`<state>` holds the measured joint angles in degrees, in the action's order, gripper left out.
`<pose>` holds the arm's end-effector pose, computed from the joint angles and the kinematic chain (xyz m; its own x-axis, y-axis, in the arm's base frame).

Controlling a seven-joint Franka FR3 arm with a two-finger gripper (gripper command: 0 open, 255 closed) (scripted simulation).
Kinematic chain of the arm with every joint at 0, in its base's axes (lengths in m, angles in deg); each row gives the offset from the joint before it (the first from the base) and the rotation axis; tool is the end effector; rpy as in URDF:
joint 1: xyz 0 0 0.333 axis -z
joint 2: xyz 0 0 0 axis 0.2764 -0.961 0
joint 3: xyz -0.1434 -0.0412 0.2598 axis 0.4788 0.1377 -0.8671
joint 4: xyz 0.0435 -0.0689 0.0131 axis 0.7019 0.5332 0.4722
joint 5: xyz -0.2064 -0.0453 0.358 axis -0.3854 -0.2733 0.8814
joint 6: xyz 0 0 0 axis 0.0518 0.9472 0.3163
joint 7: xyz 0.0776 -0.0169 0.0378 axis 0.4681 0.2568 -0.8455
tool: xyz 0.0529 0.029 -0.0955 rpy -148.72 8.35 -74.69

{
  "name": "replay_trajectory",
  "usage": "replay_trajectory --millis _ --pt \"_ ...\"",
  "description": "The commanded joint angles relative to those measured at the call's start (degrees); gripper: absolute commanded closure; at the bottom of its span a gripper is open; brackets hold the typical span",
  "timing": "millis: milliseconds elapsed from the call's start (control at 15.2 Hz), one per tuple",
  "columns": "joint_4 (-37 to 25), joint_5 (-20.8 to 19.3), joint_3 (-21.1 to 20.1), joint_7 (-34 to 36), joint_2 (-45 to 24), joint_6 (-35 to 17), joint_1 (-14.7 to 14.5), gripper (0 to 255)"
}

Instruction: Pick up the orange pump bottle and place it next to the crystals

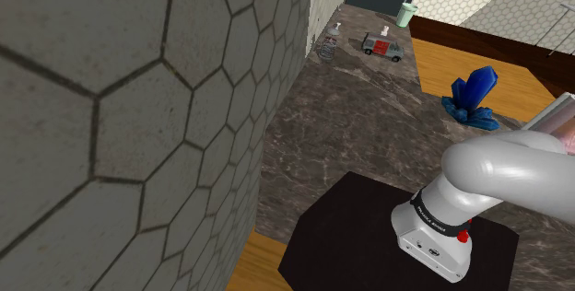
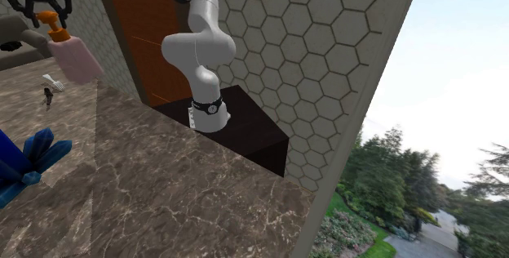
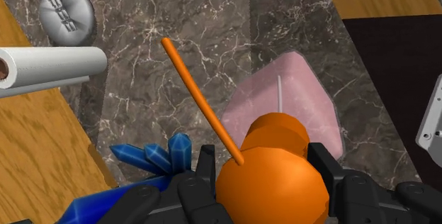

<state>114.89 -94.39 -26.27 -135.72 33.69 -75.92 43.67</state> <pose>-0.1039 -0.4004 0.5873 0.9984 -0.0086 -0.0565 0.0004 -0.9878 0.1559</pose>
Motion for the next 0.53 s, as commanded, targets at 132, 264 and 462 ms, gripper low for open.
replay_trajectory --millis 132,264,462 --pt "3.2 -1.3 1.3 0.7 1.4 -1.9 0.7 255" --pt "4.7 -2.0 2.0 1.0 2.1 -2.8 1.1 255" --pt "6.9 -3.1 3.2 1.4 3.0 -4.2 1.6 255"
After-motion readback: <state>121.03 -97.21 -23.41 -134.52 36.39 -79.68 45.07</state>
